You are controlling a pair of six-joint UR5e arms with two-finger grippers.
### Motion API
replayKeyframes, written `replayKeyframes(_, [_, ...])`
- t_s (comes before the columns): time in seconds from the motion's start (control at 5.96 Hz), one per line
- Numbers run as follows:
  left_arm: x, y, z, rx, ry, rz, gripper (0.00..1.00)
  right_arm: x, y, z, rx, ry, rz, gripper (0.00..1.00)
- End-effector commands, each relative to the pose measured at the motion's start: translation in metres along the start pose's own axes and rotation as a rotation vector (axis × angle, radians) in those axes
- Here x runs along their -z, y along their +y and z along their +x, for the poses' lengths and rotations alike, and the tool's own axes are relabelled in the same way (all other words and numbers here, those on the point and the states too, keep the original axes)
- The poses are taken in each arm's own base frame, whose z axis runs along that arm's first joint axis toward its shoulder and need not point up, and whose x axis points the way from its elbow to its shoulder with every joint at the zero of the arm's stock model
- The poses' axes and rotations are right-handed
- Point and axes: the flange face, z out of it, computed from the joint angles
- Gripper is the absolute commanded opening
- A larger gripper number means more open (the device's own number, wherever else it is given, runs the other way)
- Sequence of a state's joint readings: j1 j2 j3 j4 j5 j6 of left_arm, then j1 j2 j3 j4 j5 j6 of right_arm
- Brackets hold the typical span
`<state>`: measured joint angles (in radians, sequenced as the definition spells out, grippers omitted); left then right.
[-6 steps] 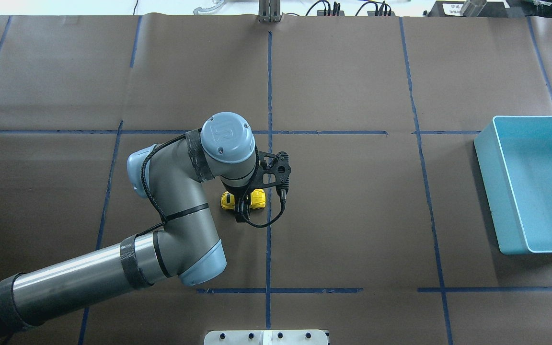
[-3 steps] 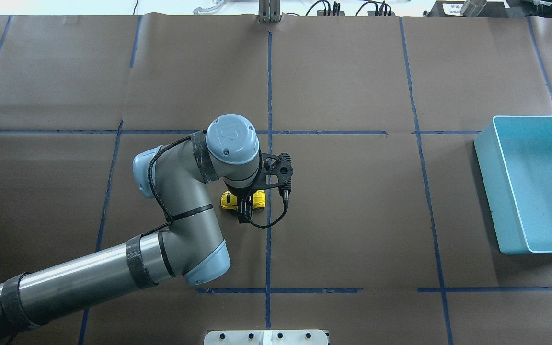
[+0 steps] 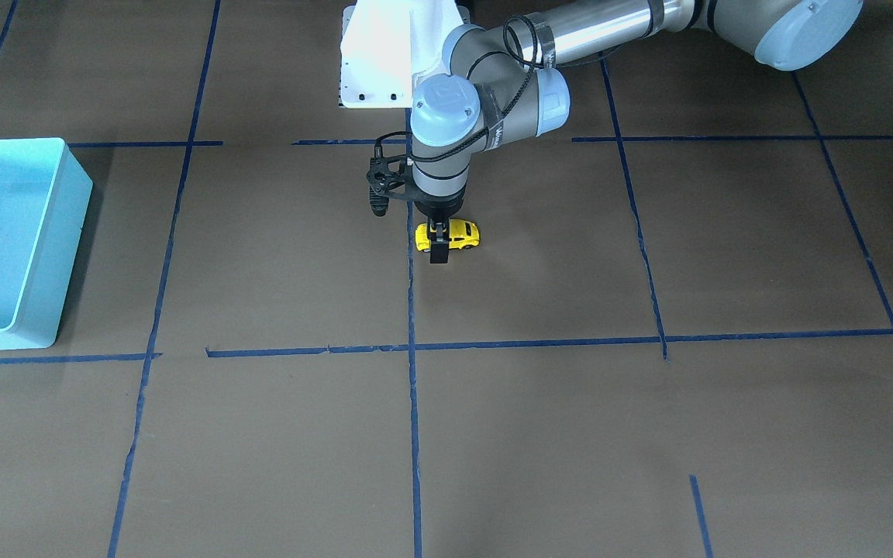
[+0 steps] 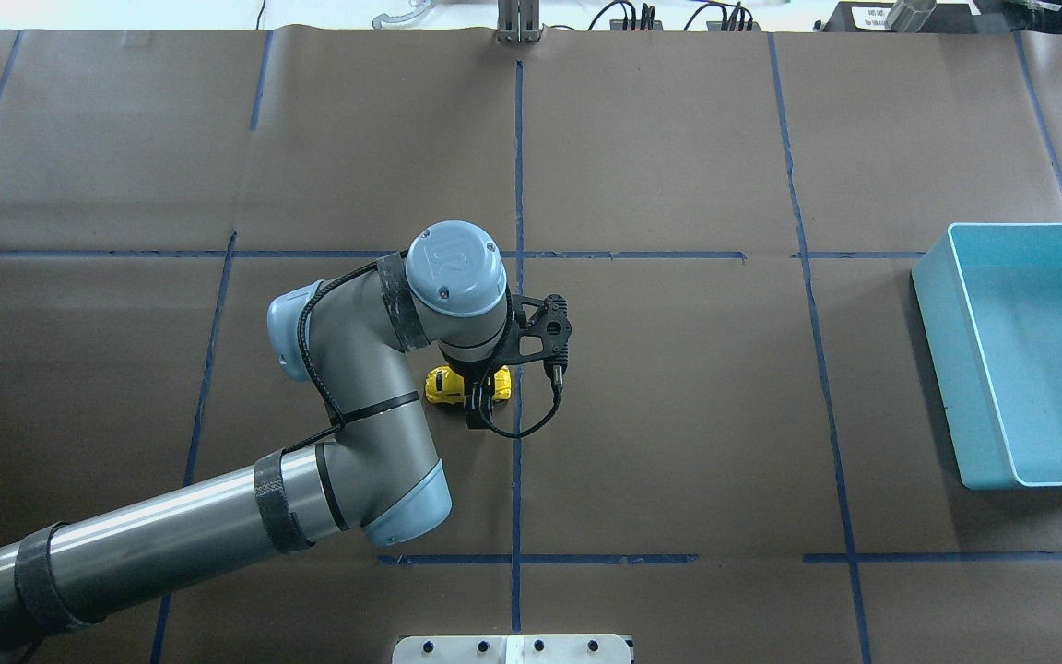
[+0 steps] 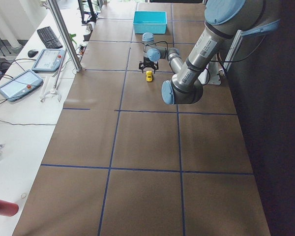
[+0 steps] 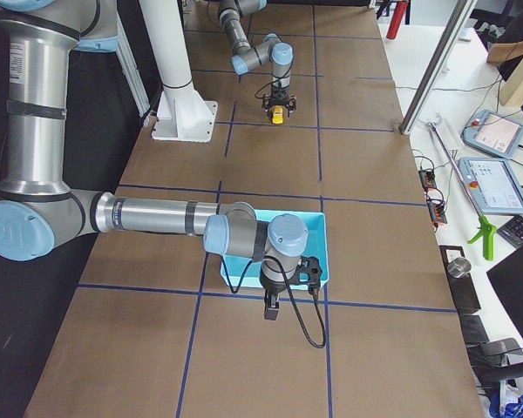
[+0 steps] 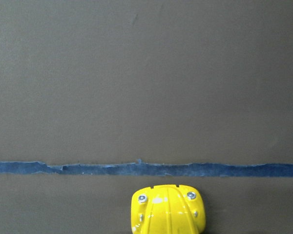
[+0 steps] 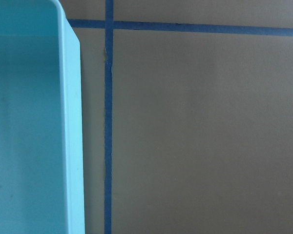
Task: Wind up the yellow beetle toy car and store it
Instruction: 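Press the left gripper on the car and pull it back toward the robot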
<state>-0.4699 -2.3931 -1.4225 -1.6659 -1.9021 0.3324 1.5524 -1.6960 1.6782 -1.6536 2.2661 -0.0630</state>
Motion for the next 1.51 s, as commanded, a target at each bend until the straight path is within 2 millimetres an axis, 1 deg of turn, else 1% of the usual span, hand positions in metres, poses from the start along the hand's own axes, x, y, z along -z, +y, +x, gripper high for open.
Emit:
replayKeyframes(0.0, [-0.002, -0.001, 0.001, 0.000, 0.002, -0.001, 0.89, 0.000, 0.000, 0.000, 0.000, -0.001, 0.001, 1.00])
replayKeyframes(0.17, [-0.002, -0.001, 0.001, 0.000, 0.002, -0.001, 0.79, 0.000, 0.000, 0.000, -0.001, -0.001, 0.000, 1.00])
replayKeyframes(0.34, [-0.003, 0.000, 0.001, -0.001, 0.003, -0.003, 0.59, -0.001, 0.001, 0.001, -0.002, -0.001, -0.003, 1.00])
replayKeyframes(0.5, [-0.005, 0.003, 0.001, 0.000, 0.005, -0.004, 0.24, -0.001, 0.000, 0.001, -0.002, -0.001, -0.002, 1.00])
replayKeyframes(0.67, [-0.004, 0.002, 0.000, -0.004, 0.002, 0.001, 0.04, -0.001, 0.001, 0.001, -0.003, -0.001, -0.003, 1.00])
replayKeyframes(0.84, [0.001, 0.000, 0.001, -0.019, -0.001, 0.013, 0.00, -0.001, 0.001, 0.001, -0.003, -0.001, -0.003, 1.00])
replayKeyframes(1.01, [0.007, -0.003, 0.000, -0.022, -0.007, 0.024, 0.00, -0.001, 0.001, 0.001, -0.003, -0.003, -0.003, 1.00])
replayKeyframes(1.17, [0.010, -0.006, 0.000, -0.040, -0.024, 0.071, 0.00, -0.001, 0.001, 0.001, -0.004, -0.004, -0.003, 1.00])
replayKeyframes(1.34, [0.008, -0.006, -0.001, -0.063, -0.044, 0.122, 0.00, -0.001, 0.001, 0.001, -0.003, -0.003, -0.003, 1.00])
